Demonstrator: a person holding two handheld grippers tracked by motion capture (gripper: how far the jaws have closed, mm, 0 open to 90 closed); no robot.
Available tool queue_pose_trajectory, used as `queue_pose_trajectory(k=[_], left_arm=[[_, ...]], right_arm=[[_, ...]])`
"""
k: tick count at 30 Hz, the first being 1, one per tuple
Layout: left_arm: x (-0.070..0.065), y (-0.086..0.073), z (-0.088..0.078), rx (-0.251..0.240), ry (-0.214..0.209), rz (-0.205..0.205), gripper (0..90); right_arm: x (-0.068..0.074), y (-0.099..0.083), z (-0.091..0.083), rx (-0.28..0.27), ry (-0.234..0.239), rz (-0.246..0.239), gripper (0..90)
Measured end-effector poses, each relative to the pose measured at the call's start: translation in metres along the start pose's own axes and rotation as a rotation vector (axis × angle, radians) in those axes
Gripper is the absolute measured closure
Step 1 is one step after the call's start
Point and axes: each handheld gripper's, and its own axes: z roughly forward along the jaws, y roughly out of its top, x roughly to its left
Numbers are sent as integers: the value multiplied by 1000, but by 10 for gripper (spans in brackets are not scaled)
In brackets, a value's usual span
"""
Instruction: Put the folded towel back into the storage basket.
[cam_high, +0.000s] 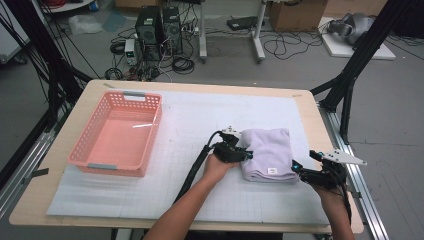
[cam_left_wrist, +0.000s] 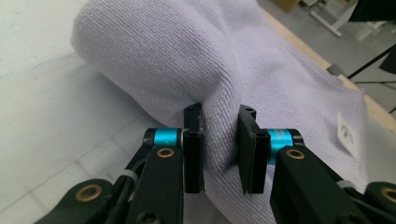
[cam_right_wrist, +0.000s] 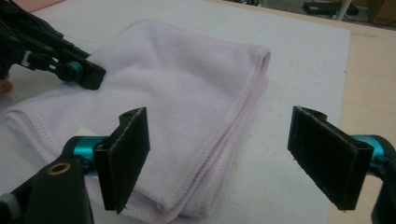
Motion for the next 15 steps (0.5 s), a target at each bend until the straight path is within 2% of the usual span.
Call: queue_pose_trajectory(k=[5,6,9,13,15], left_arm=[[12,-7,-24,-20,2,-9,747],[15,-7,-30,-20,6,0,747],[25,-12,-49,-42,28,-7,747],[40,-18,-71,-45,46,-16,745],[46,-20,-80,-45,62,-9,744]], right_arm=[[1,0,1,5,0,-3,197],[1,0,1,2,0,-3,196],[1,0,1,1,-1,-9,196],[3,0,2,6,1,-10,196],[3,0,3,9,2,-7,196]])
